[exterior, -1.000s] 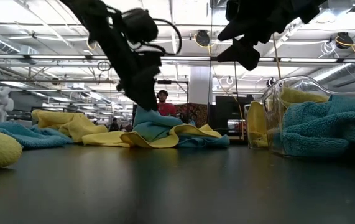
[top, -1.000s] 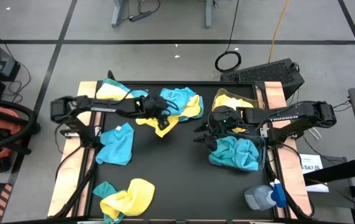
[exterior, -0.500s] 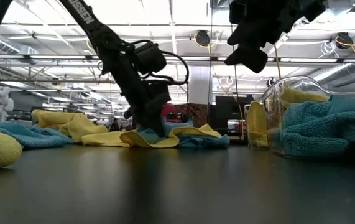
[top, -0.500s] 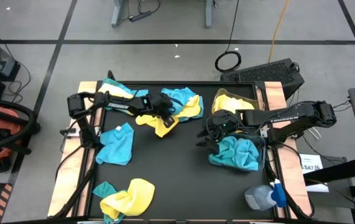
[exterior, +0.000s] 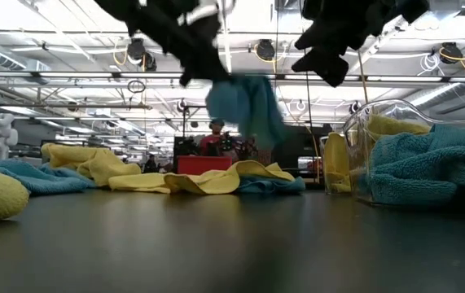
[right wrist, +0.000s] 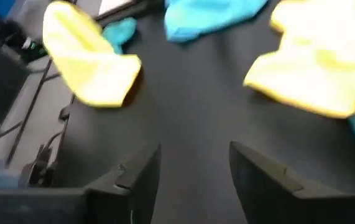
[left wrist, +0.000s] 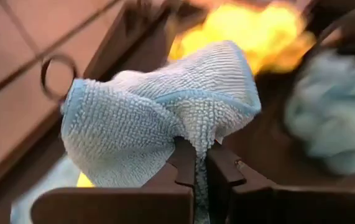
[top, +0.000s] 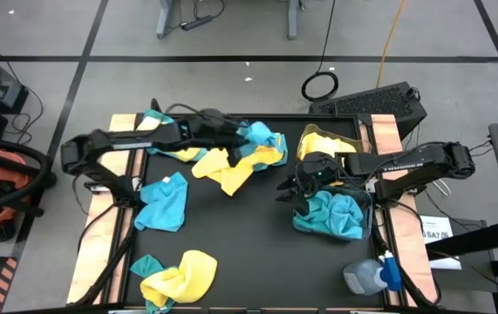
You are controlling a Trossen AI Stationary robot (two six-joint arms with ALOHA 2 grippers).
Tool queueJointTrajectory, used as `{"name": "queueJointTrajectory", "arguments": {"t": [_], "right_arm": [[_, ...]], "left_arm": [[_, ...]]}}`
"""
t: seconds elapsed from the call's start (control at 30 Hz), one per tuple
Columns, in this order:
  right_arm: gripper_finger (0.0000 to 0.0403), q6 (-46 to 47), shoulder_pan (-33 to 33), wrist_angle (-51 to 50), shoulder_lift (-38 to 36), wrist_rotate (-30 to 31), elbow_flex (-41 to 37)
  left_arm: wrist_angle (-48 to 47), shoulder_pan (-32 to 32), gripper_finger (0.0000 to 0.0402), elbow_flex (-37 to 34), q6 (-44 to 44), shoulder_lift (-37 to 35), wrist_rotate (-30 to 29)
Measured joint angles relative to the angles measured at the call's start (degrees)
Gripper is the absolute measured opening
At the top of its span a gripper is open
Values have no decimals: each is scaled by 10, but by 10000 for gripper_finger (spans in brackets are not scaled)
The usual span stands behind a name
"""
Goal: Sort microfiber towel by color & place in baskets
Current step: Put the blue microfiber cloth into the bottom transparent bin
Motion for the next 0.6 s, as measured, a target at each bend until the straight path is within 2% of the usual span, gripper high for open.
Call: {"name": "queueJointTrajectory", "arguments": {"t": [0.2,0.43,0.6], "right_arm": [[202,-50,0,27,-72,119,0],[291,-121,-1,86,-157,246,0],[332,-130,-11,104,-178,262,0]], "left_arm": [[-7,-6,10,19,-2,-64,37],[-11,-39,10,26,12,-86,70],[40,-64,10,26,13,-82,72]]}}
